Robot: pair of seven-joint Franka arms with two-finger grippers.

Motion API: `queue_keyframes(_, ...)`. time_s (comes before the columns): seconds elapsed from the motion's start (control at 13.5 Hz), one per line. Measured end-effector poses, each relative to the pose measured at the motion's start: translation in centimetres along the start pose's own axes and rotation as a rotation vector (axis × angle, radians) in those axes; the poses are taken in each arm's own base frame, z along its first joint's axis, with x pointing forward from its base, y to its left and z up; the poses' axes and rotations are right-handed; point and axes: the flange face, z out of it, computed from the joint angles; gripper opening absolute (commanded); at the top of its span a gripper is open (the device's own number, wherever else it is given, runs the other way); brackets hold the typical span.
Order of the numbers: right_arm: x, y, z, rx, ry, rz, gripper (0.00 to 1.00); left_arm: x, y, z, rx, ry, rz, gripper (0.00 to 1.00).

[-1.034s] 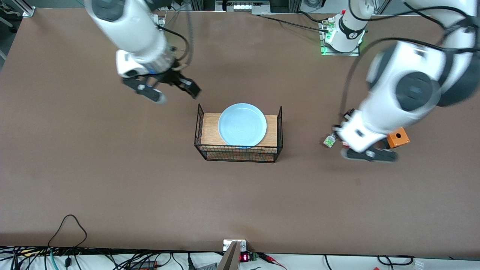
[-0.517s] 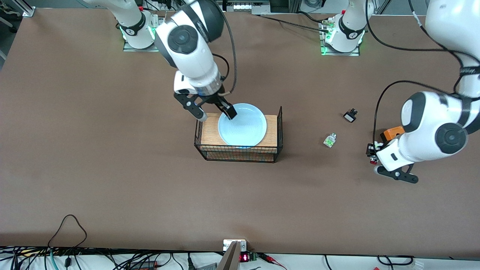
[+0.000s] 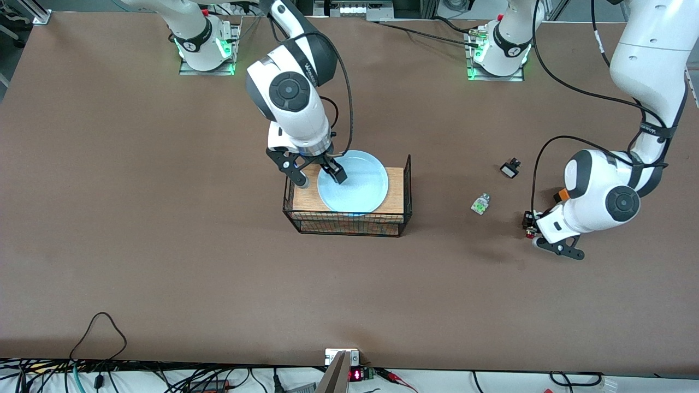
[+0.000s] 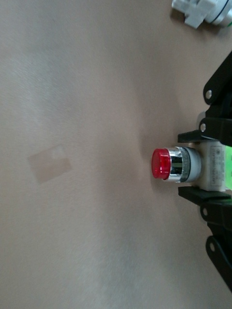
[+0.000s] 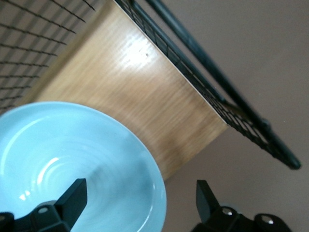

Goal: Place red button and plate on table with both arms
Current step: 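Lower the red button beside the orange box while the right gripper grips the plate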

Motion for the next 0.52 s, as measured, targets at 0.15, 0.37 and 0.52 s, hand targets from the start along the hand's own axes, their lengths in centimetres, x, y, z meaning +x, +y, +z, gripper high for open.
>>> queue_keyframes(0.15, -0.4, 0.3, 0.5, -0.015, -0.001, -0.003, 0.77, -0.3, 0.0, 0.4, -0.002, -0.003, 0.000, 1.00)
queue_keyframes(0.37, -0.4, 0.3, 0.5, -0.017, -0.001, -0.001, 0.56, -0.1, 0.2, 0.0, -0.001, 0.001, 0.003, 1.00)
queue_keyframes(0.52, -0.5, 0.3, 0.5, -0.018, -0.001, -0.002, 0.49, 0.2, 0.3, -1.2, 0.002, 0.004, 0.006, 1.00)
